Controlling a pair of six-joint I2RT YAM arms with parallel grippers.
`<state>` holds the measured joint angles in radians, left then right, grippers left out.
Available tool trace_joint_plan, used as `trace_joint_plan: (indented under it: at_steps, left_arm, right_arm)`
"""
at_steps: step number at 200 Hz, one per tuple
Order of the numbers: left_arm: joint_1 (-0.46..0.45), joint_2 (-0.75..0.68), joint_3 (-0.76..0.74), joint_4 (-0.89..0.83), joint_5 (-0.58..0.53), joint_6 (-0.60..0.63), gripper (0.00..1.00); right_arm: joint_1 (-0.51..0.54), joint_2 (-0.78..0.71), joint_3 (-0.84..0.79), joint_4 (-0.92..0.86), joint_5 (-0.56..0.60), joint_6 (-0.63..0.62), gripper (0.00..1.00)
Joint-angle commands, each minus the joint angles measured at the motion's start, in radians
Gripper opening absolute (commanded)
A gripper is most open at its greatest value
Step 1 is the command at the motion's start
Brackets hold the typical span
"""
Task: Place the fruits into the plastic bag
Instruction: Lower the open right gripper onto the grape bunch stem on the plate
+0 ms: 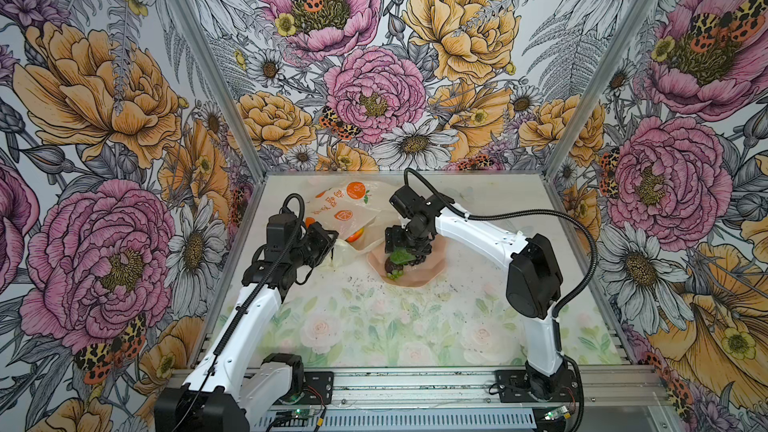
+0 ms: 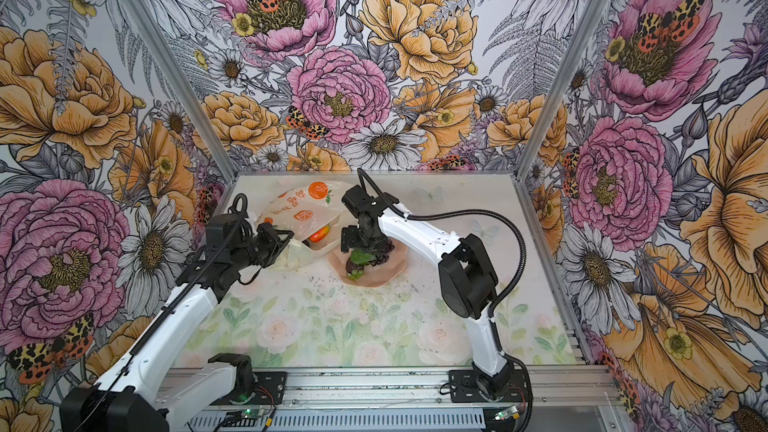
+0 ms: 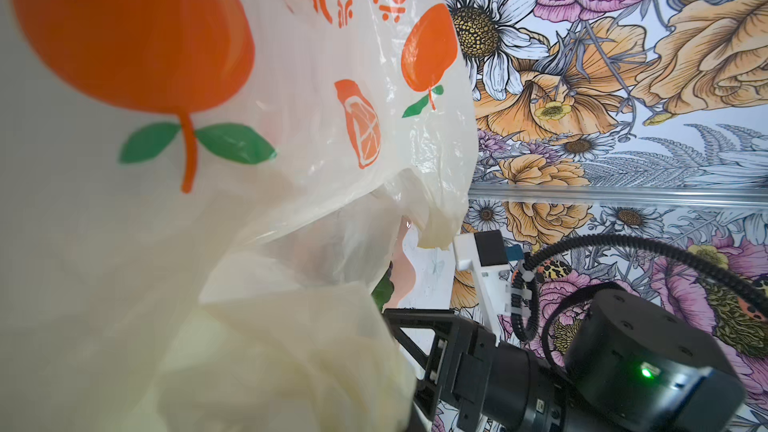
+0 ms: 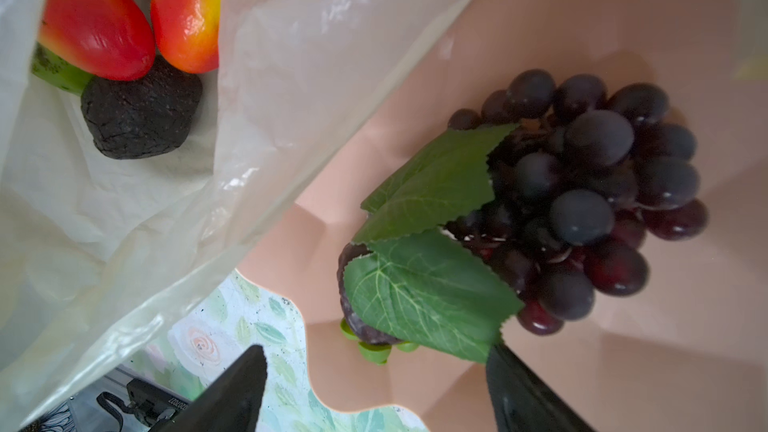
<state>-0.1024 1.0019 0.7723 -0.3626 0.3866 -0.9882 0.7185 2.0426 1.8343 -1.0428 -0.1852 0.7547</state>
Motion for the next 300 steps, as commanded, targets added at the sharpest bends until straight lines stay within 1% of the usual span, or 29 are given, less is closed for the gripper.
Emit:
trace_joint_plan:
  at_steps: [1, 34, 77, 112, 136, 160, 185, 218, 236, 257, 277, 300]
  left_arm:
    - [-0.001, -0.035, -0.001, 0.004, -0.008, 0.012, 0.0]
    - [0.005, -0.089, -0.028, 0.002, -0.024, 0.011, 0.0]
    - [0.012, -0.091, -0.036, 0.004, -0.006, 0.013, 0.0]
    - [0.006, -0.086, -0.036, 0.011, -0.006, 0.011, 0.0]
    - [0.0, -0.089, -0.039, 0.011, -0.006, 0.007, 0.0]
    - [-0.002, -0.098, -0.043, 0.013, -0.006, 0.005, 0.0]
    - [-0.001, -0.114, -0.048, 0.012, -0.012, 0.0, 0.0]
    - [0.007, -0.134, -0.058, 0.014, -0.016, -0.004, 0.0]
    - [0.012, -0.137, -0.058, 0.014, -0.014, -0.004, 0.0]
    - [0.015, -0.134, -0.057, 0.016, -0.012, -0.003, 0.0]
    - [0.015, -0.131, -0.056, 0.014, -0.008, 0.0, 0.0]
    - [0.016, -0.128, -0.06, 0.013, 0.0, 0.0, 0.0]
  right_arm:
    - [-0.008, 0.033, 0.066, 0.0, -0.032, 0.019, 0.81]
    - [-0.005, 0.106, 0.094, -0.002, -0.056, 0.04, 0.77]
    - [0.017, 0.149, 0.105, -0.003, -0.048, 0.068, 0.73]
    - [0.032, 0.157, 0.067, -0.002, -0.038, 0.086, 0.73]
    - [0.033, 0.157, 0.052, -0.003, -0.027, 0.086, 0.77]
    - [0.033, 0.113, 0.015, -0.003, 0.031, 0.078, 0.81]
    - [0.03, 0.059, -0.02, -0.006, 0.062, 0.066, 0.85]
    - [0.017, -0.023, -0.023, -0.021, 0.085, 0.044, 0.87]
    - [-0.007, -0.075, -0.056, -0.026, 0.091, 0.046, 0.88]
    - [-0.036, -0.119, -0.101, -0.041, 0.13, 0.018, 0.88]
    - [-0.063, -0.124, -0.131, -0.048, 0.135, -0.009, 0.88]
    - [-0.089, -0.093, -0.131, -0.049, 0.131, -0.036, 0.88]
